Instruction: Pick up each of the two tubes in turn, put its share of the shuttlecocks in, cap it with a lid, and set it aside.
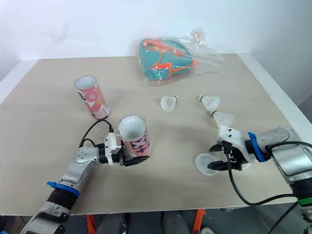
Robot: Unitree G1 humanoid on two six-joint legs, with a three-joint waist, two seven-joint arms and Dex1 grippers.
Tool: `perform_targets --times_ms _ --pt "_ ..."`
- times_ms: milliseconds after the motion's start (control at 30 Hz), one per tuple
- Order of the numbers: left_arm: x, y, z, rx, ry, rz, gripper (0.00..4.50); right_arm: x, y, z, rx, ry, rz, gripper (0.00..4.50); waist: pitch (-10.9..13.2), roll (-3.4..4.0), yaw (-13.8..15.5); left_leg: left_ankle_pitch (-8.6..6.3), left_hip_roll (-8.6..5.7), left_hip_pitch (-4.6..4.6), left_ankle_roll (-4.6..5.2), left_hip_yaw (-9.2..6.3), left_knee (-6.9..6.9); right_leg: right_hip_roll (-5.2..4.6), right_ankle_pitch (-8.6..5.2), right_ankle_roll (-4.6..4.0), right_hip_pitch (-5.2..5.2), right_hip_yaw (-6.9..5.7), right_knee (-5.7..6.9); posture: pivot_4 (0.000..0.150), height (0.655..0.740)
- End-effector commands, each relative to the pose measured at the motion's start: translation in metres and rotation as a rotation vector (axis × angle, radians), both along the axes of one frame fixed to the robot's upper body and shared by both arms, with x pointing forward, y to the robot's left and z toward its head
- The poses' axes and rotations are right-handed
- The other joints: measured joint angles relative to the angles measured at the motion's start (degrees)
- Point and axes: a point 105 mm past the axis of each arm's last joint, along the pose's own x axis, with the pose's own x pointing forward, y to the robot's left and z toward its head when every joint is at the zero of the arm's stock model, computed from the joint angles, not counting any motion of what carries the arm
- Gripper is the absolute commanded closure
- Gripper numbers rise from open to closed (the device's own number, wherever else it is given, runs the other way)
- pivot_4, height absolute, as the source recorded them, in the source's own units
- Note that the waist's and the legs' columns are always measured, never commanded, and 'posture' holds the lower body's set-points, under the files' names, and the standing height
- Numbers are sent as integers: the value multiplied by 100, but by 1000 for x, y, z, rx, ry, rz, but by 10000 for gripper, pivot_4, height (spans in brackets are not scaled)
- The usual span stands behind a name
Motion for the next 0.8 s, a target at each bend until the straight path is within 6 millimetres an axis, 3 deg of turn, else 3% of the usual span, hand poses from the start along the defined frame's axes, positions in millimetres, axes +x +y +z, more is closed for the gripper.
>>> perform_targets --times_ms 33,200,367,467,700,800 --pt "-1 -4 11 -24 -31 -22 8485 2 2 -3 -16 -1 19 9180 0 0 -4 0 0 0 0 0 0 1 0 0 0 0 0 1500 7387" --pt "-3 -6 7 5 -23 -49 8485 6 3 -7 -28 -2 30 9180 1 -4 -61 1 3 6 -2 1 1 5 5 -1 4 3 0 1500 7387" --pt "-5 -6 2 31 -17 -63 8485 8 3 -8 -34 -2 38 33225 0 -4 -64 4 4 9 -2 1 0 8 7 -1 5 4 0 1500 7387" --pt "-7 -6 0 44 -8 -75 8485 7 5 -9 -32 5 52 44703 0 -4 -64 4 5 9 -2 1 -4 9 4 0 5 6 0 1500 7387" --pt "-6 -5 -3 57 -1 -76 8485 2 11 -8 -37 0 93 44703 0 -5 -64 4 4 16 -2 1 -4 10 3 1 14 7 0 1500 7387" --pt "-6 -4 -4 59 1 -72 8485 -2 33 13 60 -25 147 44703 0 -4 -64 3 4 16 -2 1 -5 10 3 1 15 8 0 1500 7387"
